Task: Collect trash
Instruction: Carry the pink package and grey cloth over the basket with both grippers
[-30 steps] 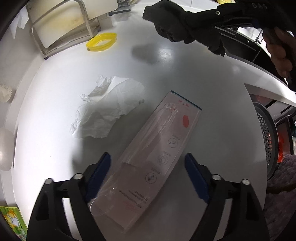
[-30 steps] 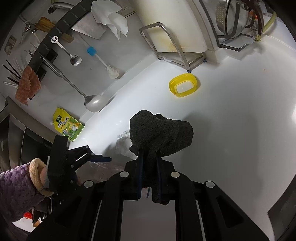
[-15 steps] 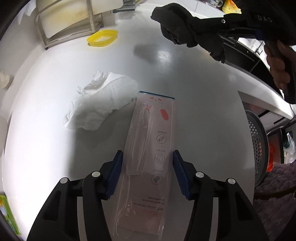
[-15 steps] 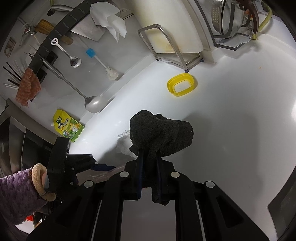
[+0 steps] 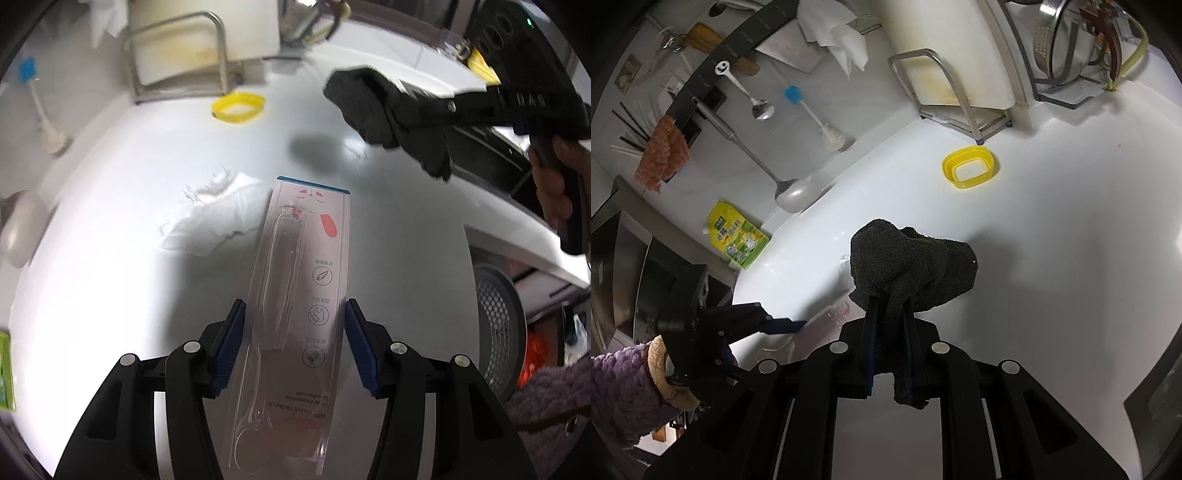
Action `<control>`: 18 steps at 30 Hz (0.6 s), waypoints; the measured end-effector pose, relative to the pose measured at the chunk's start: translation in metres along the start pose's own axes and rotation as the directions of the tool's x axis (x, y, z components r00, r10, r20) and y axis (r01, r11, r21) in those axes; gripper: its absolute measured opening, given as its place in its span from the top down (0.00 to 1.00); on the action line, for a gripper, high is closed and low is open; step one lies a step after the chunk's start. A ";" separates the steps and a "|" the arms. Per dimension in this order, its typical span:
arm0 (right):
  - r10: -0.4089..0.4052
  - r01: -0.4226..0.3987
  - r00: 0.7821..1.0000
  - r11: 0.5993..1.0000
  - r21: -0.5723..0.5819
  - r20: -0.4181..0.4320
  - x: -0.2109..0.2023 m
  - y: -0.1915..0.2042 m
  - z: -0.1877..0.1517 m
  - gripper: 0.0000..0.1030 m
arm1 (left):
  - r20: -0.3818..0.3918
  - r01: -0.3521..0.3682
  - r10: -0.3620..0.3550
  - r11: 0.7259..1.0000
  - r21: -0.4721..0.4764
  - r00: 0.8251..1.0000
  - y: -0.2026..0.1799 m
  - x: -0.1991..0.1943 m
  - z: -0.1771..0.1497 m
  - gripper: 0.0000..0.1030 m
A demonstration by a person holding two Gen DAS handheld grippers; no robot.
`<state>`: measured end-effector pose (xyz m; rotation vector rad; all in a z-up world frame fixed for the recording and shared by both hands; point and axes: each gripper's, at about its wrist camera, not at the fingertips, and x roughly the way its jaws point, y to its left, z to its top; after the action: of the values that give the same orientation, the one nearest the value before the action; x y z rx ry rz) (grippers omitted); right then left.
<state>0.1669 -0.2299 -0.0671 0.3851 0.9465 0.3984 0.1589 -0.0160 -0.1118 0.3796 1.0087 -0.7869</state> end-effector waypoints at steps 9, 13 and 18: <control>0.022 -0.022 1.000 0.999 -0.039 -0.017 -0.024 0.005 -0.021 0.88 | 0.049 -0.091 0.097 0.989 -0.116 0.994 -0.022 -0.024 -0.003 0.49; 0.033 -0.034 0.999 0.998 -0.055 -0.026 -0.041 0.005 -0.036 0.88 | 0.067 -0.118 0.130 0.980 -0.158 0.989 -0.043 -0.033 -0.009 0.49; 0.044 -0.047 0.998 0.996 -0.079 -0.036 -0.064 0.003 -0.056 0.88 | 0.085 -0.116 0.139 0.967 -0.229 0.987 -0.066 -0.042 -0.015 0.49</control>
<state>0.0859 -0.2504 -0.0501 0.3285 0.9535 0.4844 0.0889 -0.0340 -0.0786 0.2068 0.9571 -0.5638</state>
